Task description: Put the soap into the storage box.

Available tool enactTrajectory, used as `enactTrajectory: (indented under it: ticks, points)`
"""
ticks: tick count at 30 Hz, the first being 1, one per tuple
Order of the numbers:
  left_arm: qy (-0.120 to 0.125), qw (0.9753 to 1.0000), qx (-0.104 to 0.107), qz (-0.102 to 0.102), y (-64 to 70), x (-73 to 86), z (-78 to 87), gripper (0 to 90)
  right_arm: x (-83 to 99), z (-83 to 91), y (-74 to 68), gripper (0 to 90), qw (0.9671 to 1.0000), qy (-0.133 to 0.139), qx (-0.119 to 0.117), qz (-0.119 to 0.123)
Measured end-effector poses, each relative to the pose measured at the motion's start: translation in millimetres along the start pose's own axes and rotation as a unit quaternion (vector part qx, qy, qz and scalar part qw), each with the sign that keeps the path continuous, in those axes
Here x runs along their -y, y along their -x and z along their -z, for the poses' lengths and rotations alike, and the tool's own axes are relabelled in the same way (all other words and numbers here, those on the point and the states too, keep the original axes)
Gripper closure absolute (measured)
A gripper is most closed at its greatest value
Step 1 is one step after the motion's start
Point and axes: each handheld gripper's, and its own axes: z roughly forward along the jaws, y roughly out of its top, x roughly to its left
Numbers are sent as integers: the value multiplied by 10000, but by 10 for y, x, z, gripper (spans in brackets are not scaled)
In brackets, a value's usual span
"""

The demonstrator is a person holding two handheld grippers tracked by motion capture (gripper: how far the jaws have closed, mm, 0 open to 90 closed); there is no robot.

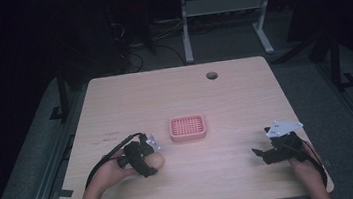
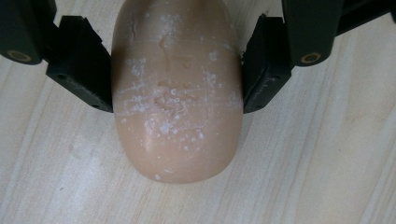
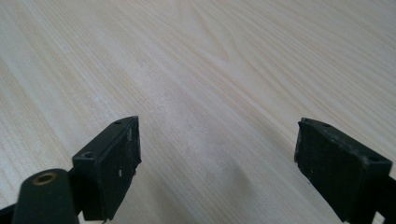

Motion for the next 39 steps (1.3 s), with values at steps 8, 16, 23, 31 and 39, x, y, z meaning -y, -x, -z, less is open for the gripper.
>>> enactTrajectory:
  ticks: [8,16,23,31,39]
  points:
    - [-17,9999,-48,-89,23,-3,10,317,-1,4,2,139,10000,14,9,14]
    - [101,9999,42,-72,30,-26,47,319,1,6,6,140,10000,17,16,15]
    - [199,9997,65,-102,32,-92,100,319,2,13,7,139,10000,21,32,0]
    - [228,9996,100,-119,11,-140,123,319,-8,5,-5,139,10000,15,20,12]
    - [299,9994,101,-143,-19,-185,164,319,-13,2,-10,139,10000,47,16,34]
